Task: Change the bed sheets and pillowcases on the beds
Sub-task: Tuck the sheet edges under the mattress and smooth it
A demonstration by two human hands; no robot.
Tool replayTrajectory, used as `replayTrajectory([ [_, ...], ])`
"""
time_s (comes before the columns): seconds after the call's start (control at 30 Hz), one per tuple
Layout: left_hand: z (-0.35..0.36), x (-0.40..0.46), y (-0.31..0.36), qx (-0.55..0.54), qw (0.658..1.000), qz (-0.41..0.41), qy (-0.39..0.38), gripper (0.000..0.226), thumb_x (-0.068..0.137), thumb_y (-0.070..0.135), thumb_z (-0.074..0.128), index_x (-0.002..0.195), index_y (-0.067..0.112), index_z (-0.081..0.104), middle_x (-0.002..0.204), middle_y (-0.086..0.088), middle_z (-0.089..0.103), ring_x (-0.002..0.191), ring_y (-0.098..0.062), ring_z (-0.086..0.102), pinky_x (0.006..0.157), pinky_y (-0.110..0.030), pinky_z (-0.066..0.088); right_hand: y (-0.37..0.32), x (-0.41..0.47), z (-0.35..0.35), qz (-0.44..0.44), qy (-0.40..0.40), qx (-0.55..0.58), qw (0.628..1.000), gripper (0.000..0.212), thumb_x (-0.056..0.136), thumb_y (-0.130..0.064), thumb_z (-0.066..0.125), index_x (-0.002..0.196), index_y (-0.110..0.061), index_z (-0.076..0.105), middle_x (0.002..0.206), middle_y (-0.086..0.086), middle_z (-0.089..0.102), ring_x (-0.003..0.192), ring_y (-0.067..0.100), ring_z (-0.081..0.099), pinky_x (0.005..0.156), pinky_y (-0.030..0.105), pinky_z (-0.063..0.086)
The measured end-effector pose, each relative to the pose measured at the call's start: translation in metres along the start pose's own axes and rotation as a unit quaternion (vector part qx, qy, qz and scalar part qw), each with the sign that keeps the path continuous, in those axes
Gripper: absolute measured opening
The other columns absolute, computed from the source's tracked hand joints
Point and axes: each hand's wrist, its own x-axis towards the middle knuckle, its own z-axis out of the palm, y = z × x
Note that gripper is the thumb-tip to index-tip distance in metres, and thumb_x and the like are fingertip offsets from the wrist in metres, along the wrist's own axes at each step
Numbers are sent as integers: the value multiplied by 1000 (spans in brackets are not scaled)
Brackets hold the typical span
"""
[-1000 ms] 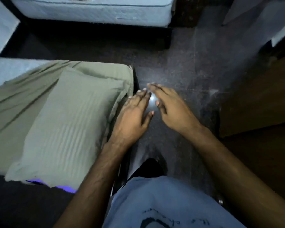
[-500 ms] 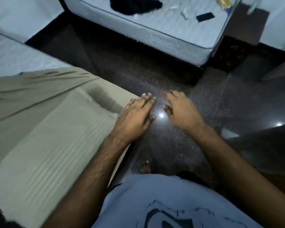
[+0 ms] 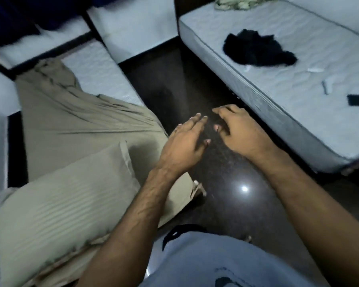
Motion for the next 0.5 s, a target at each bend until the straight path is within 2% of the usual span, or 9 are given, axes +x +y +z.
replayTrajectory([
  [0.1, -10, 45, 15, 20, 998, -47, 38, 68, 98, 31, 60, 157, 13, 32, 164, -8, 30, 150, -20, 28, 122, -42, 25, 21, 63, -27, -50, -3, -3, 999, 50, 96, -27, 59, 144, -14, 49, 139, 10, 52, 122, 34, 52, 101, 49, 47],
  [0.2, -14, 92, 6, 33, 993, -96, 65, 71, 98, 35, 61, 158, 16, 29, 165, -6, 27, 151, -19, 27, 123, -40, 25, 41, 126, -35, -89, -26, 15, 996, 53, 97, -29, 60, 146, -16, 47, 142, 10, 50, 127, 32, 48, 106, 45, 44],
  [0.37, -7, 171, -41, 10, 980, -165, 114, 73, 98, 37, 60, 159, 18, 26, 167, -2, 21, 151, -19, 27, 121, -46, 29, 73, 228, -20, -141, -61, 20, 988, 55, 96, -29, 61, 147, -14, 45, 142, 10, 48, 127, 32, 47, 105, 48, 44],
  [0.5, -9, 246, -88, 6, 974, -199, 112, 73, 99, 37, 59, 160, 19, 24, 168, -2, 17, 151, -22, 27, 120, -45, 31, 90, 317, -11, -162, -90, -22, 982, 57, 97, -30, 59, 149, -16, 42, 145, 8, 45, 127, 31, 47, 104, 47, 45],
])
